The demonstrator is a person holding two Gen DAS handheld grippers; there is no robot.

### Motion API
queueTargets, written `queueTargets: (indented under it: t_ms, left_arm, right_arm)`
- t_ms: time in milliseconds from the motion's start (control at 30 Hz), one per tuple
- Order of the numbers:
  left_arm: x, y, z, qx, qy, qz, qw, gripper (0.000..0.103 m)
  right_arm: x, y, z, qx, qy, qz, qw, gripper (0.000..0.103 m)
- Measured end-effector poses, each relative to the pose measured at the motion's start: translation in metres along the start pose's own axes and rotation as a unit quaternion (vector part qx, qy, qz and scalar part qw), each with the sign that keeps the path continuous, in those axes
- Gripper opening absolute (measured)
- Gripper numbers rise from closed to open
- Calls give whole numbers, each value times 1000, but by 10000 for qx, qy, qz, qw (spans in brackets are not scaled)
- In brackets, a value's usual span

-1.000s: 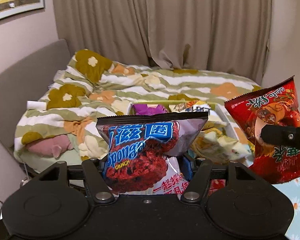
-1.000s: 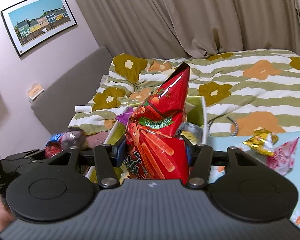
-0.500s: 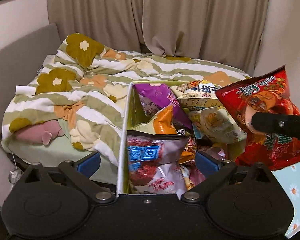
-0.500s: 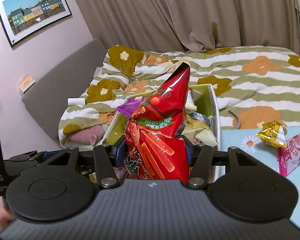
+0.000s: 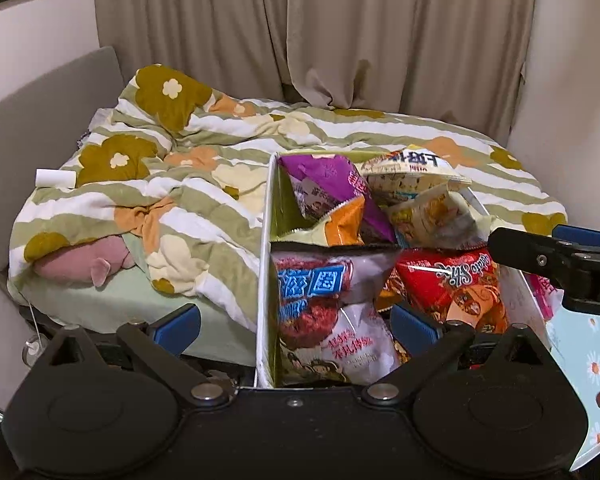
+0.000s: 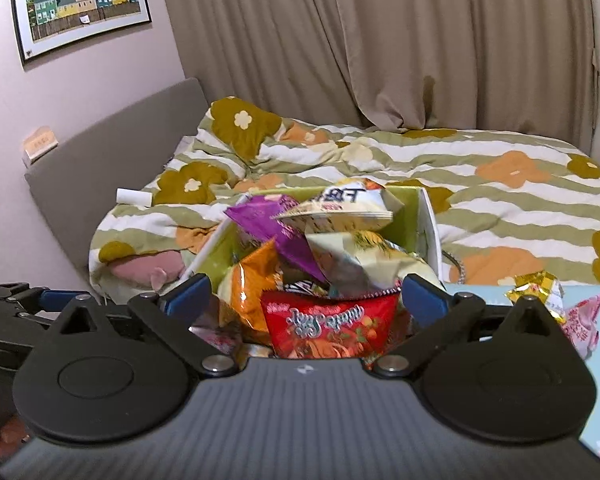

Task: Organize snacks
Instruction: 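Carry Sponge bag and red bag into the box and release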

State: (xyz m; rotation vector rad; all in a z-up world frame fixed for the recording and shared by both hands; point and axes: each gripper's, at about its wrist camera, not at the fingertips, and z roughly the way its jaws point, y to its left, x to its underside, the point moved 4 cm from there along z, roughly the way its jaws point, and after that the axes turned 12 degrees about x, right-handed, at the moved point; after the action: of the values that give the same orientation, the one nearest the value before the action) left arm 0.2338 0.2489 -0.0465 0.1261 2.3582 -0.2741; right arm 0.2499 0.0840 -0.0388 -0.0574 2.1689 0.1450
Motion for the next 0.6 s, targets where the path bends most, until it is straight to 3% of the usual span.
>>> queueTargets:
  t_ms: [367, 600]
  left_arm:
    - [-10, -19, -7, 5, -107, 224, 9997, 103]
    - [-20, -62, -18, 67, -320, 335, 9989, 103]
  right_arm:
    - [4, -12, -15, 294, -72, 186, 9994, 103]
    - [-3, -54, -34, 501, 23, 343, 9982, 103]
